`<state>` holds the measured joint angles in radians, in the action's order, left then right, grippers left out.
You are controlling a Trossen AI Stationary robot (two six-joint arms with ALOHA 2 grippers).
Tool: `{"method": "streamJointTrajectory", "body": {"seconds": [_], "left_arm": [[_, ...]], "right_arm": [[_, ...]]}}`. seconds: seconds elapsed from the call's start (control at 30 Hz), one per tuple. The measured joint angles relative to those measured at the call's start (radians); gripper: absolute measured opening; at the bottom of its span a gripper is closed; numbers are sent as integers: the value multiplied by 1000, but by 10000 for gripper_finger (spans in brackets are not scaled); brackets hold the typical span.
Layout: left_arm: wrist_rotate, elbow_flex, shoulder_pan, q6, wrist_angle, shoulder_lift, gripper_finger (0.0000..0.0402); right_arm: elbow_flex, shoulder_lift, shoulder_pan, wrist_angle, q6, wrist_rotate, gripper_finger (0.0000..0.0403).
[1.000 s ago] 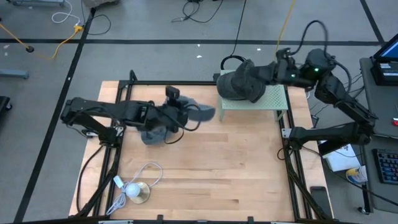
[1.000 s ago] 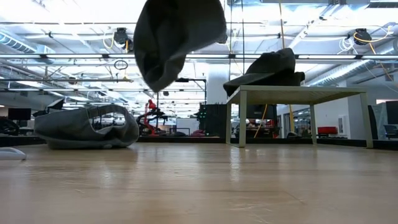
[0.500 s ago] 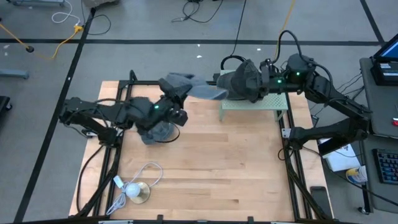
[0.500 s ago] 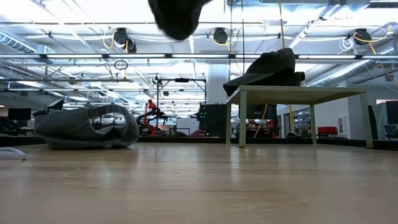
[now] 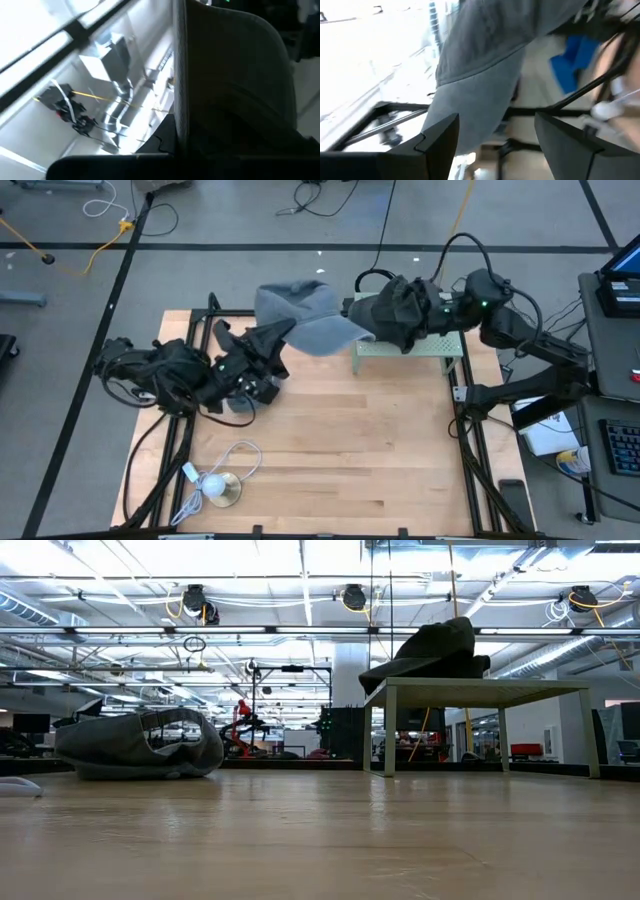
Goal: Pick & Place hat
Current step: Put the bottom gray cap on the shelf
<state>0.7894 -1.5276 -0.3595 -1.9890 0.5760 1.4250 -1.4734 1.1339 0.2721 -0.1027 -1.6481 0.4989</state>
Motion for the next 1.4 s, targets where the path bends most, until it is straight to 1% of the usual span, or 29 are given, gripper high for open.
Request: {"method": "streamJointTrajectory", "body": {"seconds": [0.1, 0.23, 0.37, 0.47, 0.57, 0.67, 0.77, 0.93, 0.97, 1.17, 1.4], "left_arm": [[-84, 0, 9, -21, 33, 1, 7], [-189, 0, 34, -20, 38, 1, 7], [-195, 0, 56, -14, 40, 11, 7], [-195, 0, 60, -5, 51, 23, 7], [-182, 0, 61, 5, 62, 30, 7], [-180, 0, 56, 29, 64, 30, 7], [-181, 0, 55, 64, 57, 30, 13], [-177, 0, 56, 159, -23, 30, 41], [-177, 0, 56, 191, -39, 30, 46], [-168, 0, 56, 467, -140, 29, 80], [-162, 0, 51, 723, -140, 30, 137]], "right_arm": [[0, 40, -26, 134, -104, 30, 254], [0, 100, -56, 331, -248, 39, 254], [0, 161, -75, 520, -373, 56, 254], [0, 186, -80, 589, -405, 57, 253], [0, 191, -84, 608, -405, 71, 238], [0, 183, -84, 608, -393, 89, 202], [0, 171, -84, 608, -372, 101, 148], [0, 144, -84, 614, -302, 100, 29], [0, 136, -84, 613, -277, 100, 16], [1, 115, -85, 594, -199, 108, 7], [1, 91, -76, 569, -139, 156, 5]]}}
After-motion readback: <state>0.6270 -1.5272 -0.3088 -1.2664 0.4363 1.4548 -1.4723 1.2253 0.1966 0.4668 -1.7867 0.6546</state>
